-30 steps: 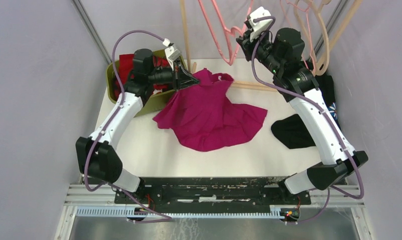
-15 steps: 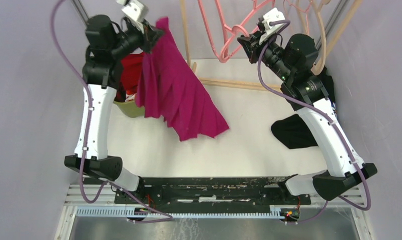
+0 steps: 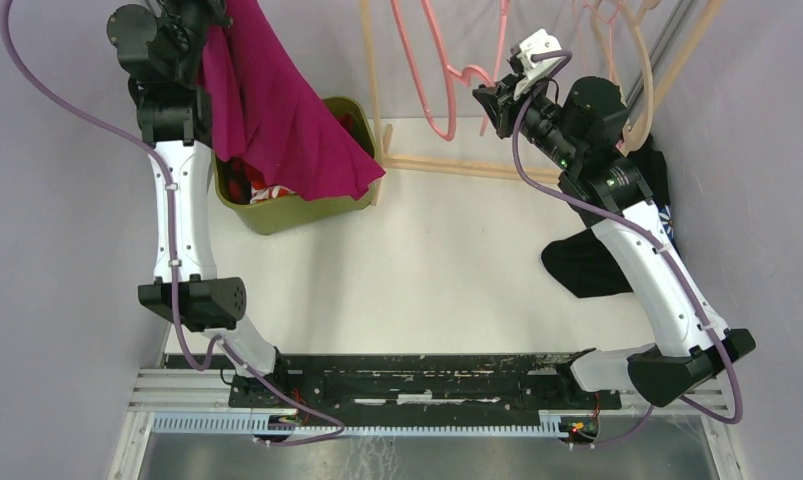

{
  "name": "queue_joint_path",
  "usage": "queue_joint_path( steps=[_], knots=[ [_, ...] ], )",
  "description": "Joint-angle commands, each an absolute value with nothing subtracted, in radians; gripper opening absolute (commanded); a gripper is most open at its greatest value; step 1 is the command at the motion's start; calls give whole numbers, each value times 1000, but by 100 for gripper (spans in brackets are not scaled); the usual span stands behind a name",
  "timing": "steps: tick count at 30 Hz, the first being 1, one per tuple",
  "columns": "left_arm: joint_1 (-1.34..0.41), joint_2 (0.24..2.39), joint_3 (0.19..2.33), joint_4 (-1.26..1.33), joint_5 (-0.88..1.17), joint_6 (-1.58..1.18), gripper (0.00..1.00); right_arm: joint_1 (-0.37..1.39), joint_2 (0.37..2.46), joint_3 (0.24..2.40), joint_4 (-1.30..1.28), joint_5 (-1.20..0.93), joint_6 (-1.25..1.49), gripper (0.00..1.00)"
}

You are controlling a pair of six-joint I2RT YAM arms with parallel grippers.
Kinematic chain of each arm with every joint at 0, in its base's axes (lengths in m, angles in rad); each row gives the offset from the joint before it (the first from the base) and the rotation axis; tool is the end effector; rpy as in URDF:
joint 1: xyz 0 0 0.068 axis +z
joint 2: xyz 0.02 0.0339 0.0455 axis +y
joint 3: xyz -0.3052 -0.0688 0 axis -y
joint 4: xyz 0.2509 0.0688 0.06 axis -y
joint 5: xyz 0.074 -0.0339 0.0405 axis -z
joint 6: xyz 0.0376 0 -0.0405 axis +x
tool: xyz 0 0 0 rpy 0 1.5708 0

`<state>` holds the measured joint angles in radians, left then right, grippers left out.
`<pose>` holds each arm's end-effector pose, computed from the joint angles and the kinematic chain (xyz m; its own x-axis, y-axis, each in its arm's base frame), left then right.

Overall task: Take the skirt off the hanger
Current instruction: Place the skirt in the bin.

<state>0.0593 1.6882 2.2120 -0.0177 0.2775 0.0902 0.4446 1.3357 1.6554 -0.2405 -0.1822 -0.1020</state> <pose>0.3394 0.0098 0.6475 0.4984 0.1164 -0.8591 0.1379 0.9677 0.2110 0.2488 0.1261 0.5549 0.1307 -0.0486 -0.9902 -0.5757 0.8094 -0.1158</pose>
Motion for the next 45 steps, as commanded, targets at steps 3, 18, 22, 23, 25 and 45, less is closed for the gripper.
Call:
queue_joint_path(
  steps=[3,18,22,23,25,45],
  knots=[
    [81,1719,2199,322,122,100,3,432,1324,1659,-161,-166,-117,1],
    [158,1759,2086,483,-29,304,3,353,1360,1617,-135,-192,-116,1],
    [175,1796,2145,507,-86,333,3,337,1377,1619,-120,-199,-110,1],
    [186,1796,2145,515,-88,318,3,332,1381,1617,-118,-200,-109,1],
    [201,1796,2129,530,-86,296,3,325,1390,1610,-109,-203,-104,1],
    [-49,1530,1393,577,319,-9,3,310,1423,1568,-57,-256,-44,1]
  ],
)
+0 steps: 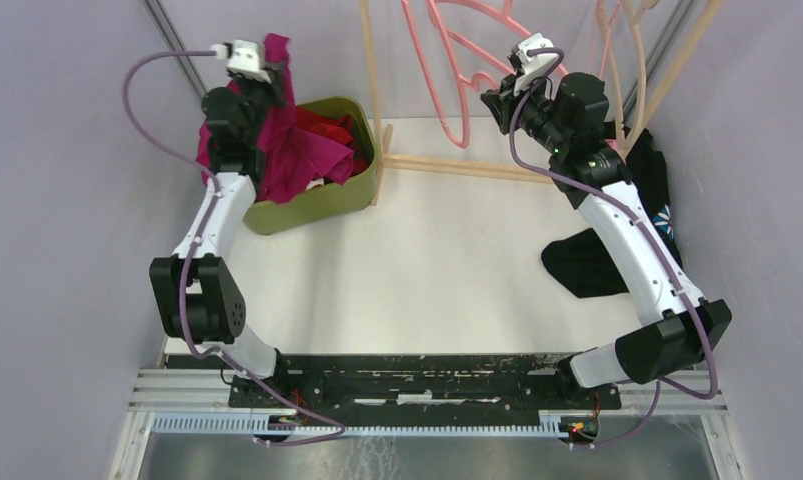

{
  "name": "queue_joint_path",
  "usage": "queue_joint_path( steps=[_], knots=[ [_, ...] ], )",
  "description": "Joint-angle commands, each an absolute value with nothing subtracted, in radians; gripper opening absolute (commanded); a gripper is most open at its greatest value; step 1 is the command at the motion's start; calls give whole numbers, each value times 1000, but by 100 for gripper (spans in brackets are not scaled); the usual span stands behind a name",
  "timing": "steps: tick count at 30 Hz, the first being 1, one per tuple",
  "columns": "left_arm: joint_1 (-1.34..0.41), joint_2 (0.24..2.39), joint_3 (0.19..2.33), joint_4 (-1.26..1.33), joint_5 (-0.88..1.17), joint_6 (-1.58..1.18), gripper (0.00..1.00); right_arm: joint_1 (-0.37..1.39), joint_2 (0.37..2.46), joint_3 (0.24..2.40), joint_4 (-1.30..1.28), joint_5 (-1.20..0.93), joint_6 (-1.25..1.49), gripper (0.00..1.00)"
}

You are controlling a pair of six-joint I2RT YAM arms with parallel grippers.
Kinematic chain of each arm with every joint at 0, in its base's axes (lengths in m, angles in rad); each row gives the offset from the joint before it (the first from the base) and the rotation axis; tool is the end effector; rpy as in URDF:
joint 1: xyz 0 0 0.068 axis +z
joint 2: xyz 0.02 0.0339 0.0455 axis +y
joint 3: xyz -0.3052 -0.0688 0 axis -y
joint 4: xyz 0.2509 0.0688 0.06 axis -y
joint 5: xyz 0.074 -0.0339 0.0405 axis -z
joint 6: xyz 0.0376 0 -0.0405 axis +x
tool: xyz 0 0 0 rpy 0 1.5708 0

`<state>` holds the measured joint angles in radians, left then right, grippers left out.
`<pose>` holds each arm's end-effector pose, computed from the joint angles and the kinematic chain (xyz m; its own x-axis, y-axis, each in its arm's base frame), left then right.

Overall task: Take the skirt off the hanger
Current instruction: Place the skirt in the bin.

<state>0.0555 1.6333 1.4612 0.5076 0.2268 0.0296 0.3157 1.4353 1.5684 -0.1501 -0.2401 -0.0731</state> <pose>0.4009 0.0138 0.4707 0.3333 0.0474 -0.9416 0.1481 0.9837 0.1019 0.3109 0.1110 0.5068 0.0224 -0.0673 -0.9975 -0.5274 0.8468 -0.0690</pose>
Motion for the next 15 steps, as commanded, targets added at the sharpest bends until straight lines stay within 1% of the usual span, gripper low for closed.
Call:
queue_joint_path(
  steps=[1,5,7,11,15],
  knots=[
    [-65,1525,1367,571,316,-18,3,310,1423,1568,-52,-259,-40,1],
    [-93,1484,1226,550,216,-41,3,309,1413,1552,-44,-268,-32,1],
    [-94,1475,1175,508,171,-6,3,310,1401,1540,-46,-267,-40,1],
    [-80,1509,1148,387,76,38,3,310,1383,1515,-50,-265,-47,1],
    [-49,1578,1149,290,62,6,3,310,1379,1512,-51,-268,-51,1]
  ],
)
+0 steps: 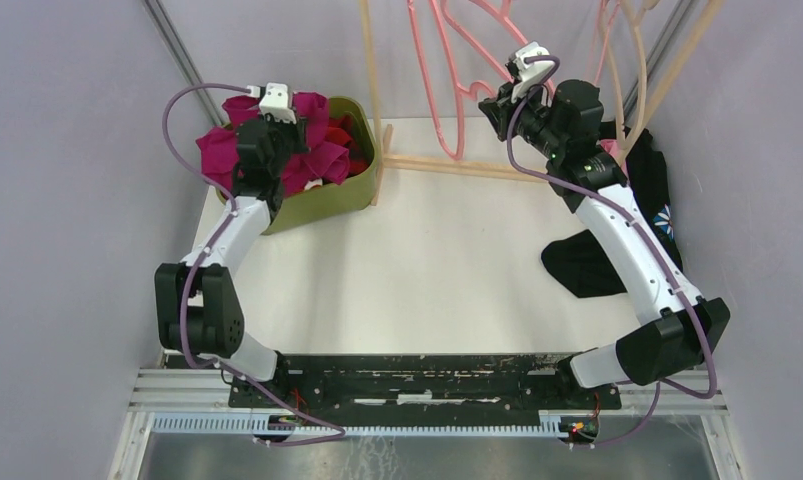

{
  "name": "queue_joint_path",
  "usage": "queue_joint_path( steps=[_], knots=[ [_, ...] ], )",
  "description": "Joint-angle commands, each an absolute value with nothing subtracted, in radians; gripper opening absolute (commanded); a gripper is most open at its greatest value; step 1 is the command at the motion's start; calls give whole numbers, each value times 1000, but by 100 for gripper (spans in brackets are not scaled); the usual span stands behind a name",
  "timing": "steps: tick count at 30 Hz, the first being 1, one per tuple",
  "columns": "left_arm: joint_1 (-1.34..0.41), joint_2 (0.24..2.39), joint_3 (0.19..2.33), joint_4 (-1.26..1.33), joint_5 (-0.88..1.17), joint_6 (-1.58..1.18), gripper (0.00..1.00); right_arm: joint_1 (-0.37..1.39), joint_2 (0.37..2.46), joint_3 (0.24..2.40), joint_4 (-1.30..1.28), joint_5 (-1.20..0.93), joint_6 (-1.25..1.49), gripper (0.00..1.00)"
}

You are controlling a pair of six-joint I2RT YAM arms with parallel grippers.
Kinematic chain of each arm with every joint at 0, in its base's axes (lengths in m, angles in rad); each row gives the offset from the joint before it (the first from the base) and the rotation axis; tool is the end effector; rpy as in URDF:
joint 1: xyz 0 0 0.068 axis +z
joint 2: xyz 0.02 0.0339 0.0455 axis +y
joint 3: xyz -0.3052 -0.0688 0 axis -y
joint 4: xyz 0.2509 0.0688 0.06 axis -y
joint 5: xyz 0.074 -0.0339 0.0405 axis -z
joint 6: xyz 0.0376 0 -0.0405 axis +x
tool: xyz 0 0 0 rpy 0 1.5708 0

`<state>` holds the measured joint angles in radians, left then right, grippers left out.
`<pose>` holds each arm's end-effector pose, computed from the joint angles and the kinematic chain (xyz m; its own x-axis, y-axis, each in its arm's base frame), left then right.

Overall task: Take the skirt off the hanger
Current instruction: Place the skirt in the bin.

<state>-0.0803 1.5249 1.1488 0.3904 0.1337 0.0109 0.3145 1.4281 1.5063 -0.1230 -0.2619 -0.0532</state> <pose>0.3710 -0.0349 0.3836 0.0166 0.0095 -0.9998 0.2122 0.9771 0.0128 0.3129 0.1120 0.4901 -0.0136 -0.0584 -0.9982 -0.5463 0.8366 -0.0415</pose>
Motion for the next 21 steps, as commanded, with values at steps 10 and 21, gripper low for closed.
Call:
queue_joint_path(
  steps=[10,21],
  knots=[
    [-43,1619,1272,72,332,21,36,310,1343,1502,-92,-321,-91,1],
    [-31,1542,1559,-172,602,319,71,312,1229,1370,-129,-380,-60,1]
  ],
)
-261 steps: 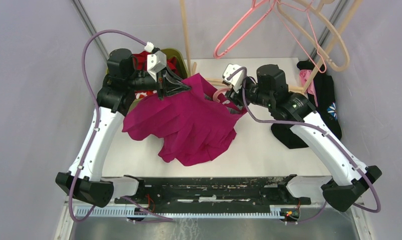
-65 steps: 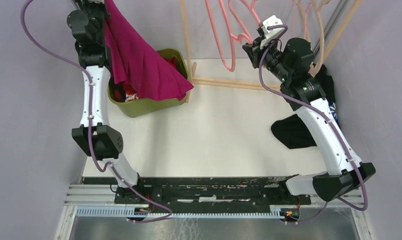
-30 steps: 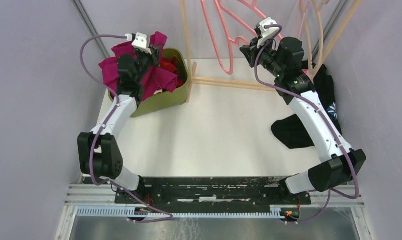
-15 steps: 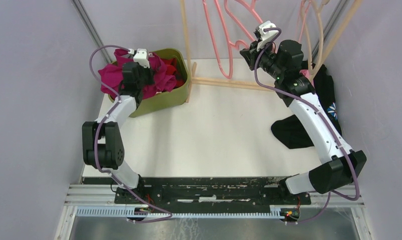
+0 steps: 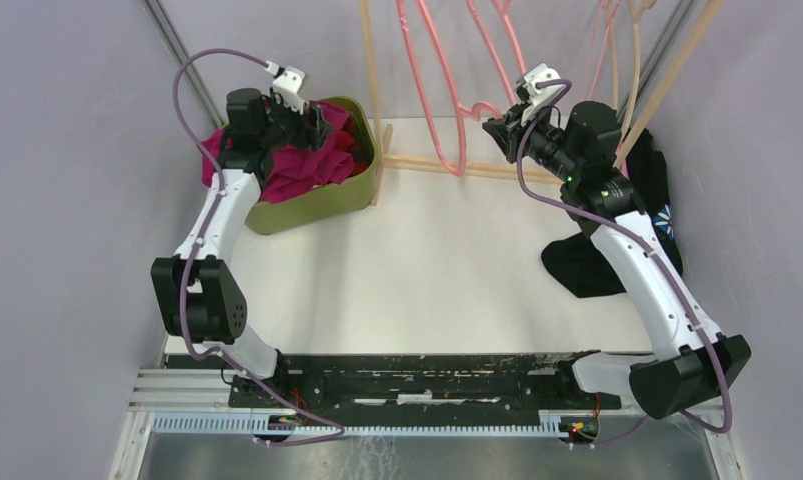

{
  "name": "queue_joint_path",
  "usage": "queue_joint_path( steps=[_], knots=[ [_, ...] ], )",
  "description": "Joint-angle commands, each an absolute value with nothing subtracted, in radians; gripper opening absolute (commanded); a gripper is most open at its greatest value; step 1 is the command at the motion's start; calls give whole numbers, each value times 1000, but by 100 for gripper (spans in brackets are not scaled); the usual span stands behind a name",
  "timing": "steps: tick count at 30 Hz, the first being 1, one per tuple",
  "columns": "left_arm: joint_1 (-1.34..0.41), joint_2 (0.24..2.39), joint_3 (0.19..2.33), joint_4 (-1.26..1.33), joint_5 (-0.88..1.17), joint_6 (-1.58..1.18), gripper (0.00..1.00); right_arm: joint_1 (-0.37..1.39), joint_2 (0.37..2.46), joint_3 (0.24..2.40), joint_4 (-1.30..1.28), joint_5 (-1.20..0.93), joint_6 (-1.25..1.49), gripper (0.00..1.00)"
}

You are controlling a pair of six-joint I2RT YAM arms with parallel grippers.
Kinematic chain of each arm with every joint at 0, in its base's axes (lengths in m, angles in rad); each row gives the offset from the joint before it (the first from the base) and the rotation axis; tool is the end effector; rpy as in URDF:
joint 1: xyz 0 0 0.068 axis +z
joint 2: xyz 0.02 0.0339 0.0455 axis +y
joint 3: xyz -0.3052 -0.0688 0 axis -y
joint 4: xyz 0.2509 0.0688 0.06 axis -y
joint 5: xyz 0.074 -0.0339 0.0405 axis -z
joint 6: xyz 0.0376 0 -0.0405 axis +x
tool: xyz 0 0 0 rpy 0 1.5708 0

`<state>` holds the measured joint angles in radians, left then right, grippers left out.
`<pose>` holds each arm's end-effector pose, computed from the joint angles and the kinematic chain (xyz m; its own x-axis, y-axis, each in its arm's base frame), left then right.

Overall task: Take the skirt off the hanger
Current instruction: Place the skirt in the bin.

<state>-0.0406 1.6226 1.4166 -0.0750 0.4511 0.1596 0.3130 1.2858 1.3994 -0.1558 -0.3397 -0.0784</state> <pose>0.3963 -0.0325 0.3958 -0.2013 0.1513 -0.9678 0.4933 0.8692 0.0333 0.2683 0.1000 0.4898 0.0075 -0.0752 -0.9971 -0.6083 0.7911 -0.0642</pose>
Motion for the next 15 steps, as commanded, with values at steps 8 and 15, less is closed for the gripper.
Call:
queue_joint_path(
  steps=[8,15],
  knots=[
    [-20,1477,1791,-170,1037,334,75,315,1187,1335,-238,-412,-128,1],
    [-69,1489,1837,110,1294,18,75,347,1193,1379,-408,-433,-197,1]
  ],
)
